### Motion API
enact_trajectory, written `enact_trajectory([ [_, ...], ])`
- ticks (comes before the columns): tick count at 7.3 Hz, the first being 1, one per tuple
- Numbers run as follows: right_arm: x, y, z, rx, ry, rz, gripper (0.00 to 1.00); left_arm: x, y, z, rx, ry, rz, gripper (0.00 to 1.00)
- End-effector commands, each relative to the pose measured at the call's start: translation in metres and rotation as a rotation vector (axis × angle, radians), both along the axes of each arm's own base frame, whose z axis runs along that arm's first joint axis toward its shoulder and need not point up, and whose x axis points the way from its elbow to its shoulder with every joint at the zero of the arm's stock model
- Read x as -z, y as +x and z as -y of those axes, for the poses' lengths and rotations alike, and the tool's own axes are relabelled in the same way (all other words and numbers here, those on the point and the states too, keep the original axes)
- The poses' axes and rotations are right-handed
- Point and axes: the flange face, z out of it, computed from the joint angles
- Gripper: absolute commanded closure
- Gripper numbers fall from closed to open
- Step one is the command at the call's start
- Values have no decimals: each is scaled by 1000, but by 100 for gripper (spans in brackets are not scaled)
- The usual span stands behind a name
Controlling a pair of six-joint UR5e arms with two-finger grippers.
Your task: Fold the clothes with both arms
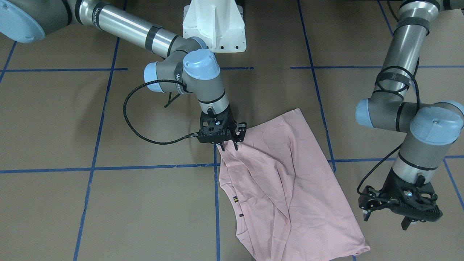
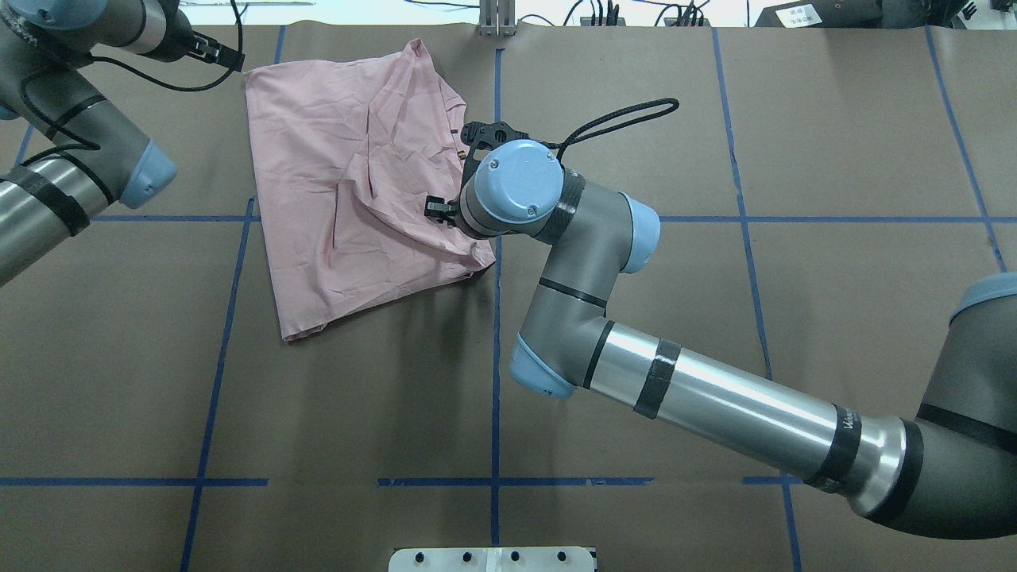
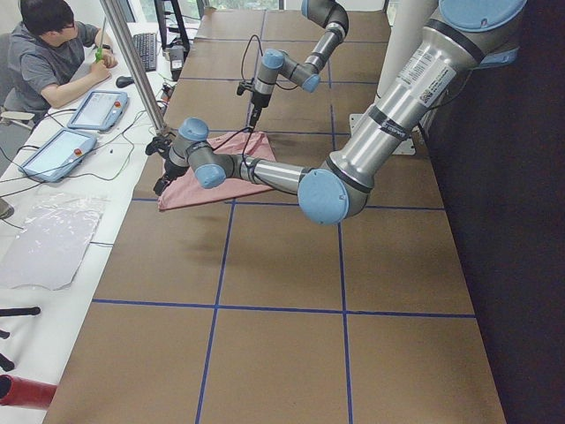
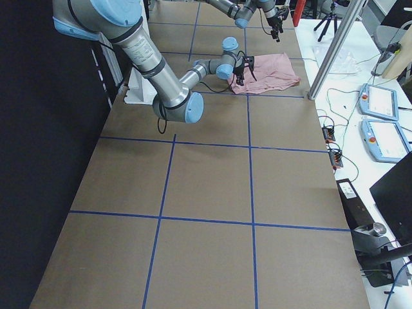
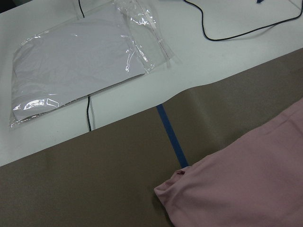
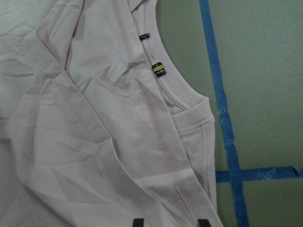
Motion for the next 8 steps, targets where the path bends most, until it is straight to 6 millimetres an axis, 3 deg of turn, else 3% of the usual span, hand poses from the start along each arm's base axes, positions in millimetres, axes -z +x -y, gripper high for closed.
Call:
enact_trajectory([
  [1, -6, -3, 1, 39, 25, -13, 53, -3, -1, -4, 1, -1, 0, 0],
  [3, -22, -11, 6, 44, 47, -1, 53, -6, -2, -5, 1, -2, 1, 0],
  [8, -24, -21, -12, 68, 45, 2, 53, -7, -3, -6, 0, -2, 3, 0],
])
